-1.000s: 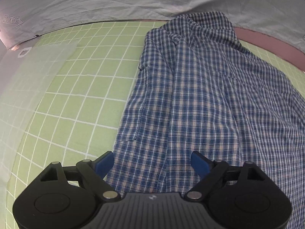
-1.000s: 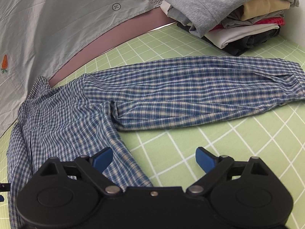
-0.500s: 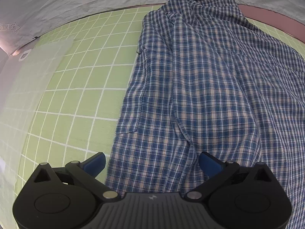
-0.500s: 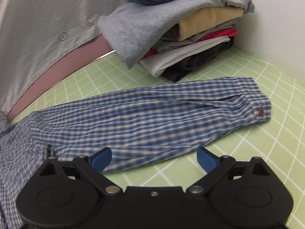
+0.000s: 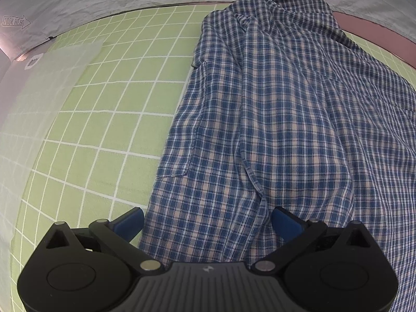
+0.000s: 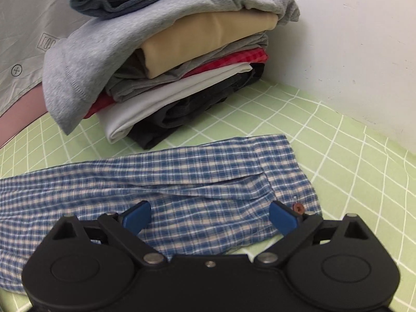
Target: Fold clothes
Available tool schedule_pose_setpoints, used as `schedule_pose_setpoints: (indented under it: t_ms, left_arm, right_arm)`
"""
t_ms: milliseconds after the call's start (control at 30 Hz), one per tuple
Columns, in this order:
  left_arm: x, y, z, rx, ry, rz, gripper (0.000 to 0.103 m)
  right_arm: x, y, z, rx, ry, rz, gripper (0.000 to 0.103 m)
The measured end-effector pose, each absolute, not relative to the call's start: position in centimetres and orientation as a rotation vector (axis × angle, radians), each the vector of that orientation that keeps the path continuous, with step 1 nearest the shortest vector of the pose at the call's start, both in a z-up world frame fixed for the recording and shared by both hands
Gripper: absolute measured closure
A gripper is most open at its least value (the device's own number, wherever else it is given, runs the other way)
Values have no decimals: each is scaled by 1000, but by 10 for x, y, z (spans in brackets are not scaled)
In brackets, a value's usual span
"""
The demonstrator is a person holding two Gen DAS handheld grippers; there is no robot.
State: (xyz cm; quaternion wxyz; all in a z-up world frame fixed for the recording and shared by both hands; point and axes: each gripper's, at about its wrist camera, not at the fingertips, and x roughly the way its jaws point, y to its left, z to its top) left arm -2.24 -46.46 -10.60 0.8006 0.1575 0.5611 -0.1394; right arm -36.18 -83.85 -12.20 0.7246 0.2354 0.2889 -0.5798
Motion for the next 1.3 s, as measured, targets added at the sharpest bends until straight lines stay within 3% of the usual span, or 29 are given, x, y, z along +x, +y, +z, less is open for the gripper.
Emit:
schedule_pose_setpoints:
  t_ms: [733,833,1000,1300]
  left_arm:
    - [-21,-452,-104,256,1243,-286,0]
    - [-21,-449,-104,241,1251,-287,0]
    - [-19,-447,-103,224,1260,-294,0]
    - [-13,-444,-98,222,1256,-299,0]
  right_arm:
    - [-409,-866,-138,626,623,-1406,1]
    - [-406,-864,-135,617,623,-1395,13]
    - [-401,-859,-125,633,594,-1309,74]
    - [-366,-816,-81,551,527,-1134,77]
